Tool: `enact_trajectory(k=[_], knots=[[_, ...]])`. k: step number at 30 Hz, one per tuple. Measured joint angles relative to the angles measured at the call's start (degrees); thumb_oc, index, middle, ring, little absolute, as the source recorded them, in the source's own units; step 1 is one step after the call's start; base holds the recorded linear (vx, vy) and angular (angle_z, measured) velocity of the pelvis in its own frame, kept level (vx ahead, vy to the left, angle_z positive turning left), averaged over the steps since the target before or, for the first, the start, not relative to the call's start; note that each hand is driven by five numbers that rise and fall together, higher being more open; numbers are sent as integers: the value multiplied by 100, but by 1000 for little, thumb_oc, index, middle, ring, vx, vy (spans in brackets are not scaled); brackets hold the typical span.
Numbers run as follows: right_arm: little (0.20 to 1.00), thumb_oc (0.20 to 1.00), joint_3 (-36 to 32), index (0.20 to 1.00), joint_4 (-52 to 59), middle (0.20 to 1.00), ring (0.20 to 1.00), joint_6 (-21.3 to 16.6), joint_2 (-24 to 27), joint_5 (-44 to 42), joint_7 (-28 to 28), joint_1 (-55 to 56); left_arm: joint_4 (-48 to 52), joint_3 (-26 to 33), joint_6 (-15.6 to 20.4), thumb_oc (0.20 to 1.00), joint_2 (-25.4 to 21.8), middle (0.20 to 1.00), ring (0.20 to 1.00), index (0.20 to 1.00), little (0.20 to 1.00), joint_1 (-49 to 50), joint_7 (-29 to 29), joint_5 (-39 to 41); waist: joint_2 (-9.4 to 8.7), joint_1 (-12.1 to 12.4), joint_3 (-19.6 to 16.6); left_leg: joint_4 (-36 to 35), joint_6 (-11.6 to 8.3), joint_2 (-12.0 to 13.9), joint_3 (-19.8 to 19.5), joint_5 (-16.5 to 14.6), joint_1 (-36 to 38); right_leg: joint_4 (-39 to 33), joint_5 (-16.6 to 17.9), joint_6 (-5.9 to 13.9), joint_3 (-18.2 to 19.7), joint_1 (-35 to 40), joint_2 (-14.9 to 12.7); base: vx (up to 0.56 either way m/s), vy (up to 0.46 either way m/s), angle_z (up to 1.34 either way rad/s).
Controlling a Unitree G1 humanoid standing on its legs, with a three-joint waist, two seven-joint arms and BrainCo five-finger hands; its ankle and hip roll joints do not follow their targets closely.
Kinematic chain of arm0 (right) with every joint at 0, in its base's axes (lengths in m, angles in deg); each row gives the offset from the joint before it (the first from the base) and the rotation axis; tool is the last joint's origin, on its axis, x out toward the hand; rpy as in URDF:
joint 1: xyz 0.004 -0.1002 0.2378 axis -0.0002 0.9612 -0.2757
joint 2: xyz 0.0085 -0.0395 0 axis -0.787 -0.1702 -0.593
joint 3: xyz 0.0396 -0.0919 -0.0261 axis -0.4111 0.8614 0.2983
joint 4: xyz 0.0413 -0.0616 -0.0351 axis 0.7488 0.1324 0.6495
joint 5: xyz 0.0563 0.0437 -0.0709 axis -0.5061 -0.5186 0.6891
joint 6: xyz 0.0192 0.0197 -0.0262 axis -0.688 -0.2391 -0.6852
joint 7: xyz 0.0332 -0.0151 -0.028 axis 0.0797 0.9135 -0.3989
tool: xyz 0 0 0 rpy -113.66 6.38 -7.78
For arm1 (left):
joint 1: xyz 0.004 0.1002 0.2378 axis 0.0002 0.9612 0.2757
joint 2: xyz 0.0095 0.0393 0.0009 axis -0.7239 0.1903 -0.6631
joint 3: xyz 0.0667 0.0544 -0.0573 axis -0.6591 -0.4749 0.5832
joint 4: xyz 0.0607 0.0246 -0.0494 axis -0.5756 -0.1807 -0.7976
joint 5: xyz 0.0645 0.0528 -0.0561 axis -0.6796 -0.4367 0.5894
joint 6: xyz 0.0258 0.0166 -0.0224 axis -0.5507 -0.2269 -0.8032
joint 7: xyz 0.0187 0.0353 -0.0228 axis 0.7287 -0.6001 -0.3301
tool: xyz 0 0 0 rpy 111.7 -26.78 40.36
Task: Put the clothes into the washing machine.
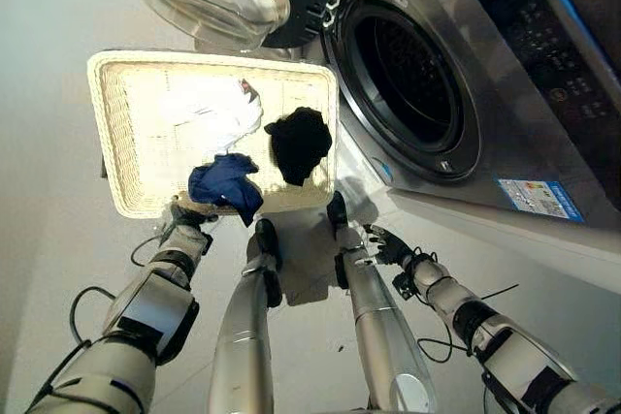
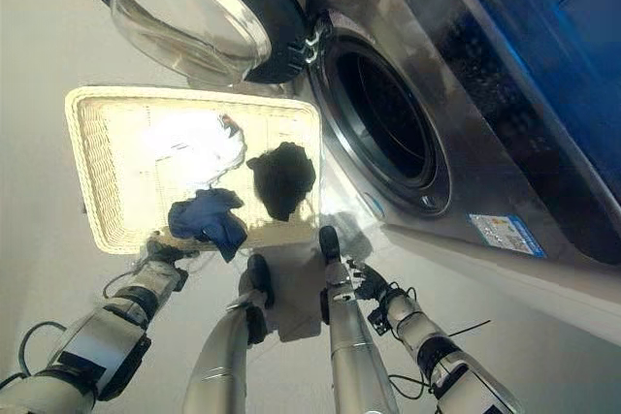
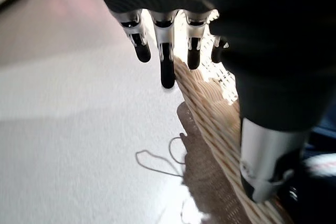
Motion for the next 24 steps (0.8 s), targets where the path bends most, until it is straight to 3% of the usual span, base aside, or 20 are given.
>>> enact_trajectory(k=[18, 24], knots=[[1000, 1000, 181, 1000, 95, 1000, 1000, -106, -39, -215, -134, 21, -107, 8, 490, 1000, 126, 1000, 1000, 1000, 1000, 29, 442, 151, -106, -26, -10, -147, 21, -33, -100, 42, -19, -50, -18, -11, -42, -27, -14, 3, -67, 2], [1000, 1000, 144, 1000, 156, 1000, 1000, -101, -35, -206, -296, 90, 1111, 101, 904, 1000, 59, 1000, 1000, 1000, 1000, 723, 571, 797, -92, 73, -3, -664, 13, -217, -215, 335, 475, -61, -79, -8, -145, 299, -192, -14, -35, 16]])
